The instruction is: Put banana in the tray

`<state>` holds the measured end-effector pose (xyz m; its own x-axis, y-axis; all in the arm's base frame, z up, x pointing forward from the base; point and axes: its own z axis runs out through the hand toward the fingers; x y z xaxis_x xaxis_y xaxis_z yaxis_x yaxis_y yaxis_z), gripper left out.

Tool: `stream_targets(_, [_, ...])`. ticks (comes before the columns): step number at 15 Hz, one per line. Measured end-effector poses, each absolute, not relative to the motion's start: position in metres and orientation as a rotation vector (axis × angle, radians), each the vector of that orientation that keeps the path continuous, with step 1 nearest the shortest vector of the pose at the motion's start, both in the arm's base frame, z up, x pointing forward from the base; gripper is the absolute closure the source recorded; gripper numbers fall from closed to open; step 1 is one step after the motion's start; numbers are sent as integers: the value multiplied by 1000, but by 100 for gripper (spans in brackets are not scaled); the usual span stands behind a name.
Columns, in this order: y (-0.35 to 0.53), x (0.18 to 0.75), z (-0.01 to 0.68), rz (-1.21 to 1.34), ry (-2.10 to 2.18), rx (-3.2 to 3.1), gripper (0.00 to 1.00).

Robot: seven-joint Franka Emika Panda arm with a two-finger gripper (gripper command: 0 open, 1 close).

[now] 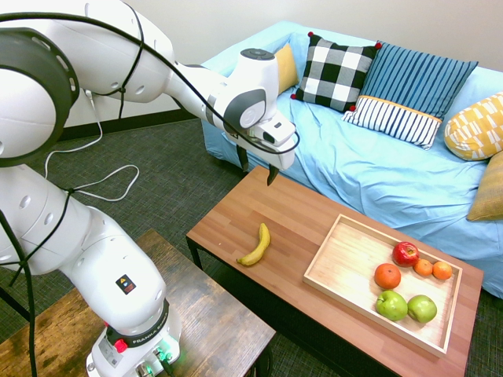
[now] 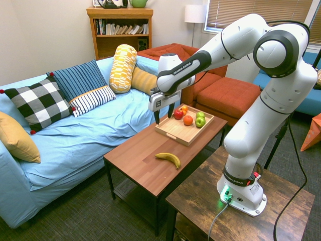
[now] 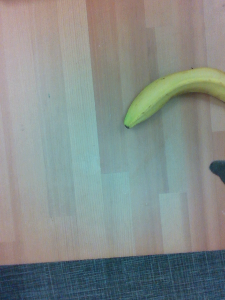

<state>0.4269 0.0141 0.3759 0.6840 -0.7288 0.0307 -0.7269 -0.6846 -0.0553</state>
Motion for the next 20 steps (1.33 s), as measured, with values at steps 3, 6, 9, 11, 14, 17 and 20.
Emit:
stream_targets(3, [15,429,372,-84,1222,-2864,0])
stream_targets(6, [13,441,341,-86,1236,-2885,0])
stream_targets(9, [3,448,287,-6,1253,-2912,0])
stream_targets(11, [-7,448,252,57,1271,-2928,0])
stream_targets(14, [-8,448,209,136,1274,-2945,0])
stream_targets(17, [-5,446,171,189,1266,-2961,0])
stream_targets(20, [-11,445,143,205,1291,-2961,0])
